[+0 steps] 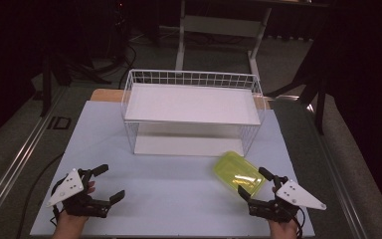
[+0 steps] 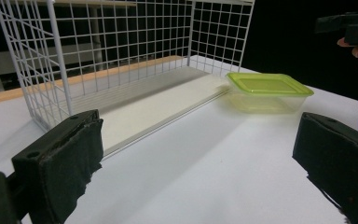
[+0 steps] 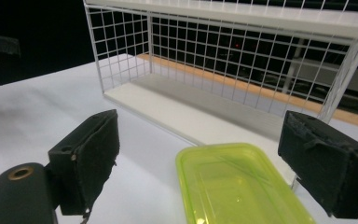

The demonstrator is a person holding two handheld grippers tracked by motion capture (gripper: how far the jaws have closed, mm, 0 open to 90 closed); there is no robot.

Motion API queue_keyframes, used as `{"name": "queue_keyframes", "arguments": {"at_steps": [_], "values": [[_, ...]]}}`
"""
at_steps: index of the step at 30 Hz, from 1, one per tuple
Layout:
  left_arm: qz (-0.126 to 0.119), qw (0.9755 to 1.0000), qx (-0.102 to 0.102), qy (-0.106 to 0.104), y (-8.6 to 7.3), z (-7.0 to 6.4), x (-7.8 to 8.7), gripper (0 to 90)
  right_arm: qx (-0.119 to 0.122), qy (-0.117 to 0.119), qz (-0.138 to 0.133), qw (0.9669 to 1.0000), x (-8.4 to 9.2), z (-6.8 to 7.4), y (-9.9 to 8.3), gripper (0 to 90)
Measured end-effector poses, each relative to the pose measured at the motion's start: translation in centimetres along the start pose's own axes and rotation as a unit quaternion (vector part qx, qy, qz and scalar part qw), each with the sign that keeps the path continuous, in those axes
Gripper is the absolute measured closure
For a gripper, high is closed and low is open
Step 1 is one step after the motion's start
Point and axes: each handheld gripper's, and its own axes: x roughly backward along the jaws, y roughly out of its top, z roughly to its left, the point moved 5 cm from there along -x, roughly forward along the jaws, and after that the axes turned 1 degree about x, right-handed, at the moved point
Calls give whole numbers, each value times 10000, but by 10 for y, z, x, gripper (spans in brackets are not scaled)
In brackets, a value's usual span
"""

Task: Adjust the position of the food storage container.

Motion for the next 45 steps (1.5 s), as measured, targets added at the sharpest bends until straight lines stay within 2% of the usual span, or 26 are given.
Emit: {"name": "queue_keyframes", "arguments": {"at_steps": [4, 6, 8, 10, 12, 13, 15, 16, 17, 21, 23, 24, 26, 27, 31, 33, 34, 35, 37, 38, 39, 45], "values": [[-24, 10000, 29, -17, 1, -1, 0, 24, -28, -21, -106, 9999, 4, 0, 5, 127], [-27, 10000, 6, -39, 1, -3, 0, 24, -174, 31, -88, 9998, 6, -1, 9, 127], [-19, 10000, -25, -55, 2, -4, -1, 24, -222, 22, 143, 9997, 4, -2, 11, 126], [-26, 10000, -34, -66, 2, -5, -1, 24, -233, 13, 209, 9995, 4, -4, 12, 126], [4, 9999, -44, -97, 2, -6, -3, 24, -271, 85, 201, 9994, 5, -4, 13, 126], [63, 9999, -78, -118, 0, -8, -4, 24, -269, 275, 375, 9986, 6, -5, 12, 140], [82, 9998, -88, -136, 0, -8, -5, 24, -90, 222, 561, 9981, 6, -7, 8, 161], [91, 9998, -85, -154, 0, -9, -6, 24, -90, 222, 561, 9981, 6, -7, 8, 161], [81, 9998, -81, -170, 0, -9, -6, 24, 55, 121, 718, 9973, 8, -10, 1, 263], [107, 9997, -88, -199, -1, -10, -7, 24, 22, 240, 1103, 9936, 7, -18, -15, 431], [104, 9997, -85, -205, 0, -10, -7, 24, 28, 266, 1185, 9926, 7, -21, -19, 461], [92, 9997, -88, -204, 0, -11, -7, 24, 7, 278, 1391, 9899, 8, -25, -27, 540], [90, 9997, -99, -207, 0, -11, -7, 24, -40, 225, 1479, 9887, 8, -30, -32, 593], [90, 9997, -99, -210, 0, -11, -7, 24, -84, 235, 1529, 9879, 8, -32, -36, 650], [81, 9997, -85, -217, 0, -10, -7, 24, -104, 39, 1701, 9854, 14, -41, -47, 900], [77, 9997, -71, -210, 0, -10, -7, 24, -144, -30, 1811, 9834, 16, -48, -55, 900], [77, 9997, -71, -210, 0, -10, -7, 24, -144, -30, 1811, 9834, 16, -48, -55, 900], [73, 9997, -72, -210, 0, -10, -7, 24, -173, -148, 1961, 9803, 17, -56, -65, 900], [83, 9997, -95, -208, 1, -10, -7, 24, -191, -152, 2020, 9791, 17, -58, -68, 900], [91, 9997, -117, -208, 0, -11, -7, 24, -212, -226, 2133, 9765, 17, -64, -77, 900], [91, 9997, -117, -208, 0, -11, -7, 24, -241, -255, 2177, 9754, 17, -66, -80, 900], [138, 9996, -114, -224, -1, -11, -9, 24, -523, -360, 2337, 9702, 9, -80, -95, 900]]}}
